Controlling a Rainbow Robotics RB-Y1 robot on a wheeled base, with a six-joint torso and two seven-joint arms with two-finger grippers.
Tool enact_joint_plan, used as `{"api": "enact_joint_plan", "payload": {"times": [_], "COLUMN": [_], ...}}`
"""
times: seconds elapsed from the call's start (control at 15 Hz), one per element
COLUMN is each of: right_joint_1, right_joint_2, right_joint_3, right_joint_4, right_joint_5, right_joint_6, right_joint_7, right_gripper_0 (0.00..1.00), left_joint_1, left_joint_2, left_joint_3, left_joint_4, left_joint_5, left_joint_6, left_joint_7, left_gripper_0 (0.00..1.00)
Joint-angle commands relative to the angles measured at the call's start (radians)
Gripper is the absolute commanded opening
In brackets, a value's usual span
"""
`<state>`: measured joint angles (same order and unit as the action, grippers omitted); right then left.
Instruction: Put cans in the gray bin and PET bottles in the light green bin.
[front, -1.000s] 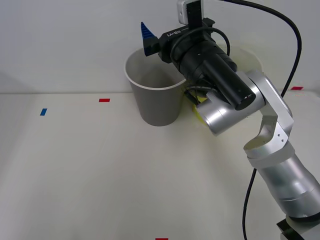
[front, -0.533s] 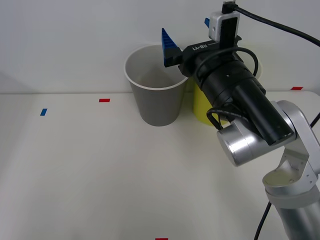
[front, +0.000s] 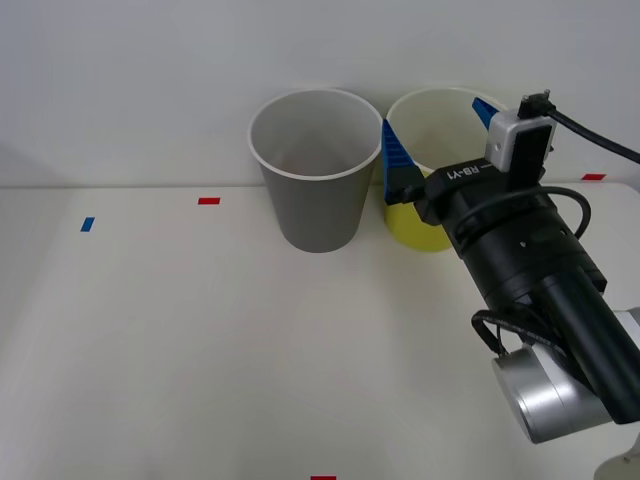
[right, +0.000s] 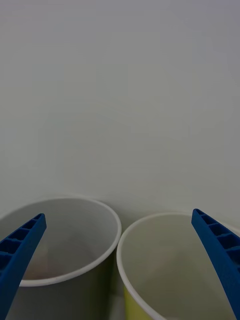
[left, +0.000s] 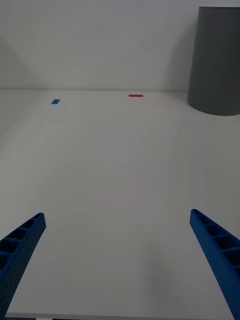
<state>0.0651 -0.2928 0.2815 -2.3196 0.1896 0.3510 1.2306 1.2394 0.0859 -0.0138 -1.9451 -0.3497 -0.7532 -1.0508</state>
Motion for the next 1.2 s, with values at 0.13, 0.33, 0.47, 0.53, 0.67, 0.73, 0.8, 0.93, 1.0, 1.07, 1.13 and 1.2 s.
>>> {"api": "enact_joint_plan", "payload": {"times": [0.13,0.33,0.47,0.53,0.67,0.73,0.8,0.93,1.0,1.07,1.13,1.2], "right_joint_1": [0.142,0.255,0.318,0.355,0.406,0.423,0.429,0.449,0.470,0.496,0.527,0.553], "right_joint_2": [-0.052,-0.071,-0.071,-0.068,-0.054,-0.048,-0.046,-0.046,-0.051,-0.060,-0.075,-0.085], "right_joint_3": [-0.044,-0.088,-0.110,-0.117,-0.140,-0.154,-0.166,-0.185,-0.185,-0.177,-0.176,-0.176], "right_joint_4": [0.000,0.000,0.000,0.000,0.019,0.048,0.089,0.169,0.178,0.180,0.180,0.180], "right_joint_5": [0.036,0.034,0.034,0.033,0.031,0.030,0.027,0.011,-0.056,-0.145,-0.173,-0.171], "right_joint_6": [-0.119,-0.190,-0.224,-0.250,-0.322,-0.383,-0.448,-0.578,-0.595,-0.610,-0.641,-0.664], "right_joint_7": [-0.010,-0.013,-0.014,-0.019,-0.026,-0.031,-0.034,-0.048,-0.053,-0.043,-0.034,-0.031], "right_gripper_0": [1.00,1.00,1.00,1.00,1.00,1.00,1.00,1.00,1.00,1.00,1.00,1.00], "left_joint_1": [0.000,0.000,0.000,0.000,0.000,0.000,0.000,0.000,0.000,0.000,0.000,0.000], "left_joint_2": [0.000,0.000,0.000,0.000,0.000,0.000,0.000,0.000,0.000,0.000,0.000,0.000], "left_joint_3": [0.000,0.000,0.000,0.000,0.000,0.000,0.000,0.000,0.000,0.000,0.000,0.000], "left_joint_4": [0.000,0.000,0.000,0.000,0.000,0.000,0.000,0.000,0.000,0.000,0.000,0.000], "left_joint_5": [0.000,0.000,0.000,0.000,0.000,0.000,0.000,0.000,0.000,0.000,0.000,0.000], "left_joint_6": [0.000,0.000,0.000,0.000,0.000,0.000,0.000,0.000,0.000,0.000,0.000,0.000], "left_joint_7": [0.000,0.000,0.000,0.000,0.000,0.000,0.000,0.000,0.000,0.000,0.000,0.000], "left_gripper_0": [1.00,1.00,1.00,1.00,1.00,1.00,1.00,1.00,1.00,1.00,1.00,1.00]}}
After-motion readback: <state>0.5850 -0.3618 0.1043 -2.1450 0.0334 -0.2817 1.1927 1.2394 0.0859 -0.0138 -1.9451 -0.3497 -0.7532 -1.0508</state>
